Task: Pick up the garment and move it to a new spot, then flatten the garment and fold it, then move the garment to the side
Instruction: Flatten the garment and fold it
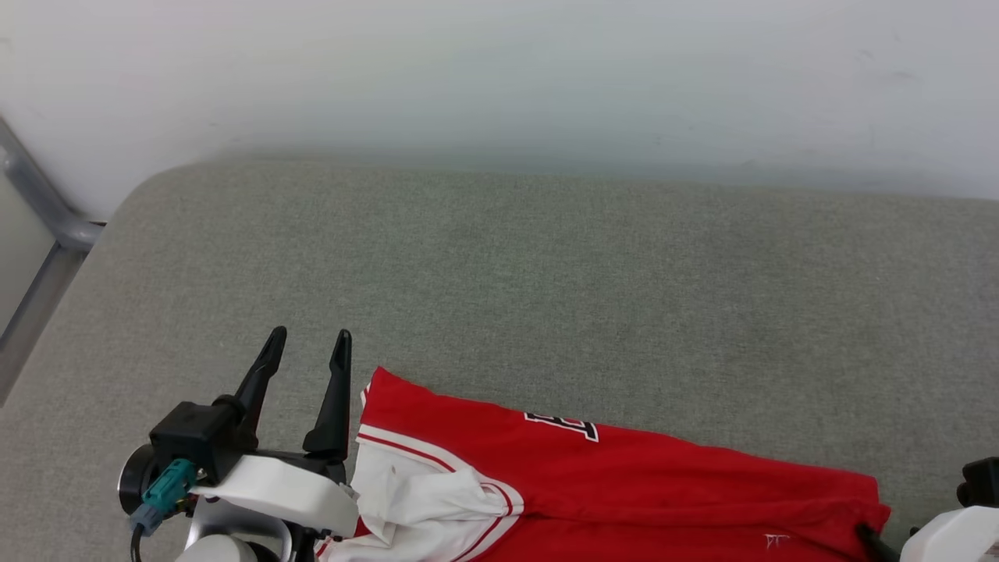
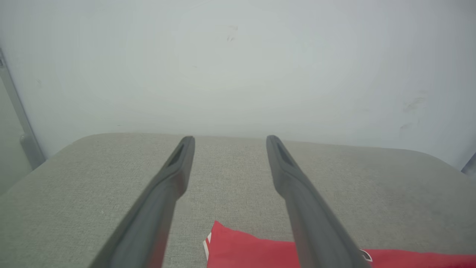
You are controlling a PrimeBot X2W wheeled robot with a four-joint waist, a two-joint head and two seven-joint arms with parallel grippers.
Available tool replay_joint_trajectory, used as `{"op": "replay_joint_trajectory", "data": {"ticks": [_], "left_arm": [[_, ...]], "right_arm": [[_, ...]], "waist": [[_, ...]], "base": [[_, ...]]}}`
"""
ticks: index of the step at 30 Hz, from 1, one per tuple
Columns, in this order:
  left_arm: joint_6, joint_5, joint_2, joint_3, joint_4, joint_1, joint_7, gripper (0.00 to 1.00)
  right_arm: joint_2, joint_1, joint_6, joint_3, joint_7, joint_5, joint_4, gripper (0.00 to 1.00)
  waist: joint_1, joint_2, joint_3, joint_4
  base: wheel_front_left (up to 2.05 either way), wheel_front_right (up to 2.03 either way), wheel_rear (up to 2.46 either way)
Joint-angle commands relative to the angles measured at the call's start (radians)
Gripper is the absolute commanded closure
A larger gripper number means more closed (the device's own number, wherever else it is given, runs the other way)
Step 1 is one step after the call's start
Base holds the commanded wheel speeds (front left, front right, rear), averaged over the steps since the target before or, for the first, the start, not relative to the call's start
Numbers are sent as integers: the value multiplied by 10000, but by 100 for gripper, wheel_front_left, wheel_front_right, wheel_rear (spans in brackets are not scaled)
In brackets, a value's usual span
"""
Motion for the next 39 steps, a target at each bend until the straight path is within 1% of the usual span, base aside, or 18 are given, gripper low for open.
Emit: {"op": "replay_joint_trajectory", "data": {"ticks": [1, 6, 12, 13, 14, 15, 16, 23, 28, 31, 36, 39], "left_arm": [[38, 170, -42, 118, -146, 133, -44, 0], [-67, 477, -160, 300, -304, 169, -45, 0], [-177, 703, -300, 403, -234, 200, -46, 0], [-187, 705, -322, 418, -226, 208, -46, 0], [-211, 728, -333, 416, -195, 233, -46, 0], [-223, 767, -344, 430, -170, 258, -46, 0], [-228, 780, -350, 434, -137, 289, -47, 0], [-173, 812, -296, 466, 91, 460, -45, 0], [-127, 747, -240, 472, 229, 618, -32, 0], [-110, 756, -235, 427, 230, 687, 2, 0], [-87, 770, -226, 372, 232, 752, 33, 0], [-84, 745, -240, 359, 225, 746, 38, 0]], "right_arm": [[-34, -238, -8, 63, -84, 95, 207, 0], [-9, -553, -8, 347, -122, 312, 997, 0], [-23, -651, -7, 773, 310, 826, 2005, 0], [-15, -664, -7, 840, 386, 910, 2128, 2], [-50, -693, -5, 900, 421, 976, 2220, 57], [-43, -749, -5, 920, 396, 1095, 2288, 91], [-63, -784, -5, 951, 389, 1153, 2346, 100], [-420, -1145, -8, 1066, 75, 1474, 2110, 100], [-650, -1382, -8, 786, 152, 1533, 1773, 100], [-707, -1337, -10, 265, 317, 1408, 1587, 100], [-641, -1131, -10, -1011, 740, 1152, 1281, 100], [-448, -1199, -8, -1697, 1070, 1245, 1125, 100]], "waist": [[0, -1, 202, 153], [0, -1, 561, 334], [0, -1, 775, 390], [0, -1, 782, 383], [0, -1, 784, 373], [0, -1, 763, 353], [0, -1, 732, 328], [0, -1, 430, 100], [0, -1, 158, -165], [0, -1, 49, -288], [0, -1, -37, -415], [0, -1, -40, -465]], "base": [[0, 0, 0], [0, 0, 0], [0, 0, 0], [0, 0, 0], [0, 0, 0], [0, 0, 0], [0, 0, 0], [0, 0, 0], [0, 0, 0], [0, 0, 0], [0, 0, 0], [0, 0, 0]]}}
